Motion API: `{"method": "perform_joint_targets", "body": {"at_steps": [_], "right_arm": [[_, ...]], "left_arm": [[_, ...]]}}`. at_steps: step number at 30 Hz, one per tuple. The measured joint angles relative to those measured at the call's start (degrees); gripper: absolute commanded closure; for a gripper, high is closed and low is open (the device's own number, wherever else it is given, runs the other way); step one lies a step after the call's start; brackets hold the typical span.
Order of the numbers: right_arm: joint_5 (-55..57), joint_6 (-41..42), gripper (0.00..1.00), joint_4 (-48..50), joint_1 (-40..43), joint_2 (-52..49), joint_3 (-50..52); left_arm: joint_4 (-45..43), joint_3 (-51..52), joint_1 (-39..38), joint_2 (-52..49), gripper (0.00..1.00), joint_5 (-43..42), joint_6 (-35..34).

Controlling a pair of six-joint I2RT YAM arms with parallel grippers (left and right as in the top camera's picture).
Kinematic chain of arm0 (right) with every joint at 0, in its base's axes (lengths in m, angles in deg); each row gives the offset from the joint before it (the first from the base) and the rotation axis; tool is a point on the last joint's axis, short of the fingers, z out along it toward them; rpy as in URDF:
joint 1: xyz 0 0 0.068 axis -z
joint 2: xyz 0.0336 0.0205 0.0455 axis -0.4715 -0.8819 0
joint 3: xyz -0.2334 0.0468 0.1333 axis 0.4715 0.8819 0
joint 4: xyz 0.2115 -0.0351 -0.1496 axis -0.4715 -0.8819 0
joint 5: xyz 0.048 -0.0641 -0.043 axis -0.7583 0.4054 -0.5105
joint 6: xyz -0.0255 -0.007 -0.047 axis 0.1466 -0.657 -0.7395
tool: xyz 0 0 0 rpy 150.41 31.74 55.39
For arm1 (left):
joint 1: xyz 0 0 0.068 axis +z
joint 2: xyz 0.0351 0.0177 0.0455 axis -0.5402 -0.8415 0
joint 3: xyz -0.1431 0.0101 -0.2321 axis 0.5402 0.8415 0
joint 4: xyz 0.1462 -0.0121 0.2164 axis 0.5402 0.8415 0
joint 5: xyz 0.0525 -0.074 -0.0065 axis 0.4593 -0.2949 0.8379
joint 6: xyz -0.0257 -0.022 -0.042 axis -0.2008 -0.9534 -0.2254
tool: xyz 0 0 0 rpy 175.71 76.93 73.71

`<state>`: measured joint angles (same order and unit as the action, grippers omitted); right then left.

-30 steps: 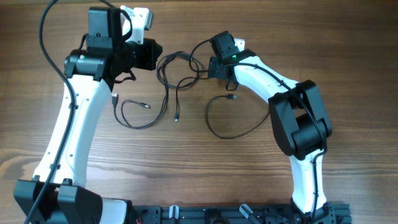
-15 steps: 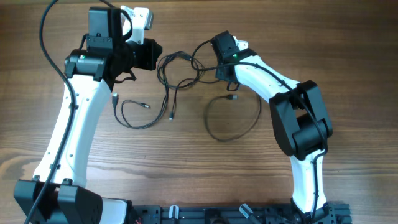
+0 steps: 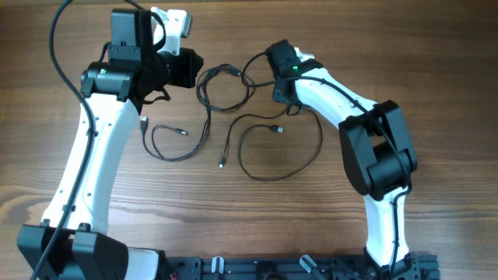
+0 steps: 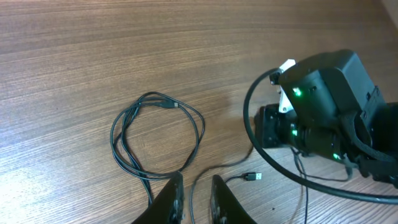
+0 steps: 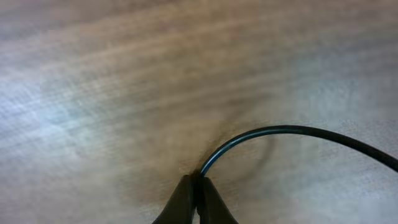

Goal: Untangle cables

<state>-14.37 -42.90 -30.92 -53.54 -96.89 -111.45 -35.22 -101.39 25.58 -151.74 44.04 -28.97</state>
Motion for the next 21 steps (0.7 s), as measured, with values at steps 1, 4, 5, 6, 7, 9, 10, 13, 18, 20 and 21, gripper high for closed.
{"method": "perform_joint_targets", "body": {"at_steps": [1,4,5,6,7,9,10,13,18,20,21], "right_arm": [[-0.20,-0.11,0.95,-0.66,0.00,0.52,0.46],[-0.66,-0.63,0.95,-4.55,0.09,3.17,2.32],[-0.85,-0.68,0.95,-5.92,0.17,4.35,2.45],[-0.90,-0.76,0.95,-6.93,0.37,5.86,2.49],[-0.98,-0.90,0.95,-7.87,0.68,7.74,2.49],[-1.05,-1.31,0.95,-10.01,1.75,12.22,2.49],[-1.07,-1.75,0.95,-10.58,2.27,13.92,2.49],[-1.05,-2.93,0.95,-12.26,4.44,19.89,2.49],[-1.05,-4.46,0.95,-14.03,6.29,25.51,2.49],[-1.05,-5.03,0.95,-13.94,6.29,26.56,2.49],[-1.05,-5.49,0.96,-13.99,6.29,26.88,2.49]], "left_arm": [[-0.04,0.00,0.00,0.00,0.83,0.00,-0.02],[-0.07,0.00,0.00,0.00,0.83,0.02,-0.02],[-0.07,0.00,0.00,0.00,0.83,0.02,-0.02],[0.02,0.00,0.00,0.00,0.83,0.00,-0.02],[0.15,0.00,0.00,0.00,0.83,0.02,0.00],[0.28,0.00,0.00,0.00,0.83,0.02,0.00],[0.44,0.00,0.00,0.00,0.83,0.00,-0.02],[0.96,0.00,0.00,0.00,0.83,0.02,-0.02],[1.42,0.00,0.00,0.00,0.83,-0.52,-0.44],[1.42,0.00,0.00,0.00,0.84,-0.85,-0.70],[1.42,0.00,0.00,0.00,0.84,-0.87,-0.92]]}}
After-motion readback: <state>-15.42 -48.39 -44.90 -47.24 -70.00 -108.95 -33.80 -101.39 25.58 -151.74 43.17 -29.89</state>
